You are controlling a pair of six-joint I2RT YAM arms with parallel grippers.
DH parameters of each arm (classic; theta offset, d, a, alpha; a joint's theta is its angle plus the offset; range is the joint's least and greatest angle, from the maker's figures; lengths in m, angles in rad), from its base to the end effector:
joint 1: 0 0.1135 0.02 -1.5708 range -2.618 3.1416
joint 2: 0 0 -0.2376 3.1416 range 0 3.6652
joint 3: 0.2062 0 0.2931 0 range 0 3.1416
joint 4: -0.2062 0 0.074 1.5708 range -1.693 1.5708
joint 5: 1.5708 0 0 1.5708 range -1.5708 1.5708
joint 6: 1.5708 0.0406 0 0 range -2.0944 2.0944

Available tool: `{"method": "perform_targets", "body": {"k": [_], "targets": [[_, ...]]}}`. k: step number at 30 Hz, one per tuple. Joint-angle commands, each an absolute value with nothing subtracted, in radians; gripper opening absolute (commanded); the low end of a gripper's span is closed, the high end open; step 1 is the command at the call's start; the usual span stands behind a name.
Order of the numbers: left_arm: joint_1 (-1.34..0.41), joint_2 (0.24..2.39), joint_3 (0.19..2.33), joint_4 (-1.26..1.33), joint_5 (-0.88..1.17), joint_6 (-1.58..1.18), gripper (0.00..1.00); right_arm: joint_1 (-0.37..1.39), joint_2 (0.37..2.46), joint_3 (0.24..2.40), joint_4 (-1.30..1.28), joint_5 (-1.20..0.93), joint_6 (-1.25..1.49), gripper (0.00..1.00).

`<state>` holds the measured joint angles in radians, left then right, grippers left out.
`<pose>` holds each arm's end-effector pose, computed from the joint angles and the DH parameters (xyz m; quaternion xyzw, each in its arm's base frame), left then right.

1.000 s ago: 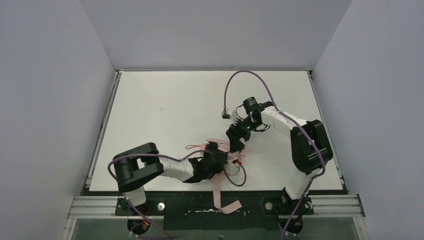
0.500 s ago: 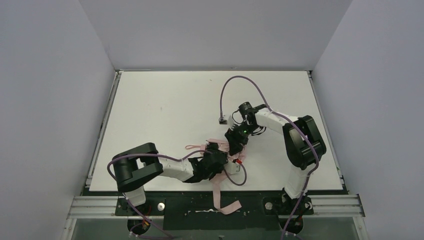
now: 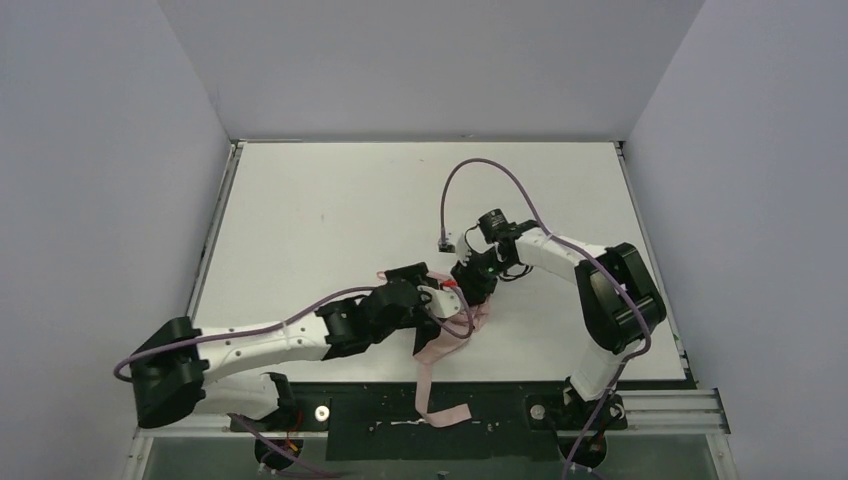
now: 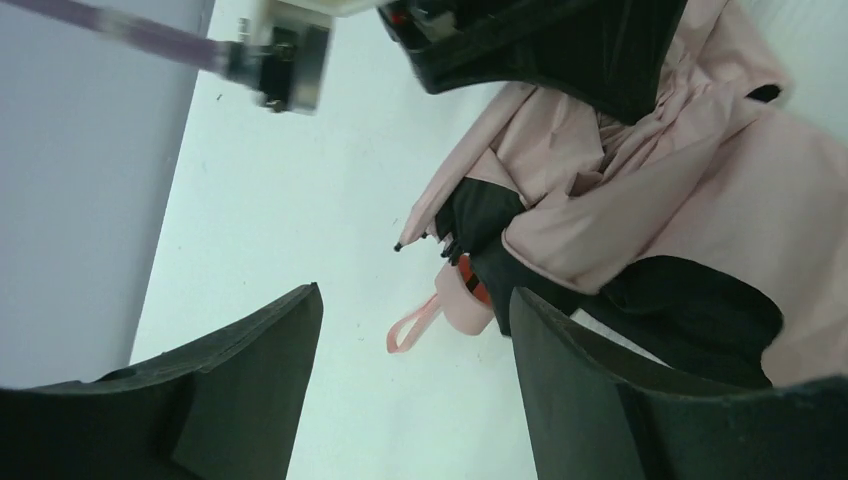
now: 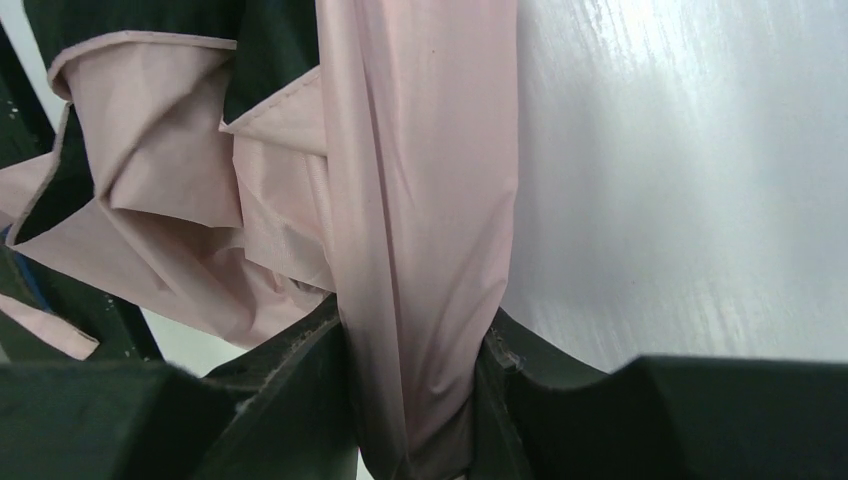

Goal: Put away the umbrella

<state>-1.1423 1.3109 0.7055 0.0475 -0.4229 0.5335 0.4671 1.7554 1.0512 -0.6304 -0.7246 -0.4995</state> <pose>0.1494 -0.2870 0.1704 0.5674 0.6477 0.0329 0.5075 0.2964 0.1796 0.1056 -0.4685 0.8028 0.3501 0.1159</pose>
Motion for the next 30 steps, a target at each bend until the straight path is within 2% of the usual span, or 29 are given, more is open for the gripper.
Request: {"method": "perform_targets", "body": {"k": [1, 6, 12, 19, 24, 30], "targets": [[-1.132, 1.105, 0.706, -0.105, -0.321, 0.401, 0.66, 0.488, 1.707, 1.000, -0.508, -0.483, -0.536, 0.19], [-1.032, 0.894, 0.681, -0.190, -0.200, 0.302, 0.67, 0.554, 1.634, 0.921, -0.385, -0.323, -0.560, 0.17], [-0.898, 0.827, 0.686, -0.210, -0.115, 0.246, 0.77, 0.705, 1.465, 0.692, -0.162, -0.205, -0.707, 0.15], [-0.849, 0.923, 0.732, -0.212, 0.033, 0.261, 0.81, 0.849, 1.343, 0.509, 0.025, -0.103, -0.843, 0.14], [-0.840, 1.036, 0.770, -0.218, 0.176, 0.275, 0.82, 0.936, 1.333, 0.440, 0.110, 0.045, -0.895, 0.13], [-0.815, 1.222, 0.824, -0.218, 0.365, 0.278, 0.83, 0.987, 1.329, 0.390, 0.198, 0.112, -0.946, 0.12]]}}
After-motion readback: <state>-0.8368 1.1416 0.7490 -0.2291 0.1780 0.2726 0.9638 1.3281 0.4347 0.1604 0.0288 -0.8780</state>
